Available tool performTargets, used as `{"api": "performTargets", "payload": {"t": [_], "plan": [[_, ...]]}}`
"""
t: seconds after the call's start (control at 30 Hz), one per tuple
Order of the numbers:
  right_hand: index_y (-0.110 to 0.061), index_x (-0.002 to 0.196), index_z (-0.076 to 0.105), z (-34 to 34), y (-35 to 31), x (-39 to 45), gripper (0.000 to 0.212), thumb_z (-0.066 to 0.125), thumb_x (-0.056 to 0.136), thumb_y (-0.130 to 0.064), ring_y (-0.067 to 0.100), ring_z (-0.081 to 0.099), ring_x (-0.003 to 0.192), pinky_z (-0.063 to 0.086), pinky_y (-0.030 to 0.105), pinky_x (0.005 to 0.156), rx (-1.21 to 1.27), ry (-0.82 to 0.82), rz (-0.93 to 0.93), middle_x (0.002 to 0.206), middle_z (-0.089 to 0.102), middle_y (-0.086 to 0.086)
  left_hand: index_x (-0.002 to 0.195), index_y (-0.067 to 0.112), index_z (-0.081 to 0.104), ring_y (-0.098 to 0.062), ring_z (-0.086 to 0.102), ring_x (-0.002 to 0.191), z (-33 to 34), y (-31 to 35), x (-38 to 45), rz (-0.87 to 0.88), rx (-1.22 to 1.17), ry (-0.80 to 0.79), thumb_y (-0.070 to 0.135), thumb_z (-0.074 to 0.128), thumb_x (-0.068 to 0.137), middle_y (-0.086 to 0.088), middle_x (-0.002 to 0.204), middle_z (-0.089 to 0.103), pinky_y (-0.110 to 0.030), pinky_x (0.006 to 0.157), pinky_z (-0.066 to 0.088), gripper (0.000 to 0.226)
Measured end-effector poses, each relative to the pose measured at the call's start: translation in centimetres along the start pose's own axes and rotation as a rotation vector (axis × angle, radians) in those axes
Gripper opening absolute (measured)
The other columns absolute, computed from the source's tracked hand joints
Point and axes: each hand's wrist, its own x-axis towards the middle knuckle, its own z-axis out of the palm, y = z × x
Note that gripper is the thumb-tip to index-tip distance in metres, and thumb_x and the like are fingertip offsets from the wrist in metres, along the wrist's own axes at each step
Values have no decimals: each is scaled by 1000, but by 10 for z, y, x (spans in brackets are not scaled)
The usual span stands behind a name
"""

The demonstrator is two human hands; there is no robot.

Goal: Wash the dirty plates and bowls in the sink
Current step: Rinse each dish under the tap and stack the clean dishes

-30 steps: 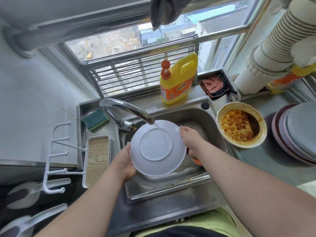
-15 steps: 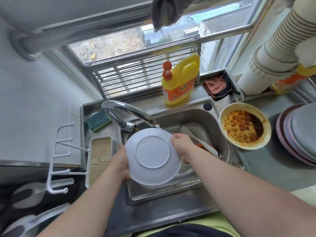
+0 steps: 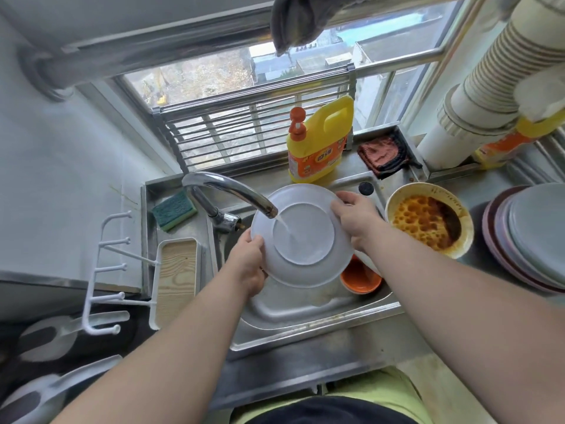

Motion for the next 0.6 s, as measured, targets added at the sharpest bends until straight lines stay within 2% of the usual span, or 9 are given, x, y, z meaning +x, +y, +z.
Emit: {"api": "performTargets", "payload": {"t": [0.07,0.13,0.23,0.3,0.37,0.43,0.5,0.6], "plan": [[-18,127,66,-12,-6,-3,24,66,103,-12,27,73,94,62,42,78,61,15,-15,109,75,9,130,42,63,-28,71,113,11,1,-7,-28,9,-32,26,42,114,5,118,77,-46,87,60,31],[-23,119,68,-25,-9,-7,19,68,102,-12,24,75,89,61,38,67,77,27,-33,108,75,9,130,46,63,-27,69,113,19,1,-7,-46,28,-65,28,42,114,7,121,76,-45,87,58,32],[-29,106,69,-39,-7,-12,19,69,101,-10,20,76,83,61,34,64,115,40,-58,107,76,9,129,54,61,-23,66,104,27,-1,-6,-82,20,-109,30,41,113,10,124,74,-49,89,54,35],[-27,107,70,-43,-6,-16,20,69,101,-8,20,76,82,61,33,64,163,49,-68,107,76,10,123,55,64,-22,66,102,31,3,-8,-104,-24,-141,35,43,113,10,123,73,-44,81,56,31],[-25,110,69,-46,-6,-20,21,69,101,-7,21,76,85,62,33,64,207,55,-76,109,75,11,120,49,66,-22,70,101,33,8,-11,-100,-95,-158,37,44,113,7,121,74,-40,75,58,26],[-24,116,69,-49,-5,-20,22,69,101,-7,24,76,90,62,34,65,242,77,-77,112,74,12,121,37,69,-21,75,89,34,15,-12,-73,-147,-147,34,45,112,1,109,78,-36,66,60,26],[-26,116,67,-49,-1,-20,22,68,102,-8,27,75,94,63,37,67,263,108,-59,114,73,12,108,24,72,-20,73,83,33,23,-12,-57,-170,-136,30,47,110,-2,99,77,-35,66,58,26],[-26,107,64,-38,6,-24,11,60,107,-16,28,70,93,62,41,71,238,154,-32,106,71,7,98,19,73,-20,74,75,31,29,-11,-41,-170,-126,39,45,110,-3,92,77,-33,65,57,36]]}}
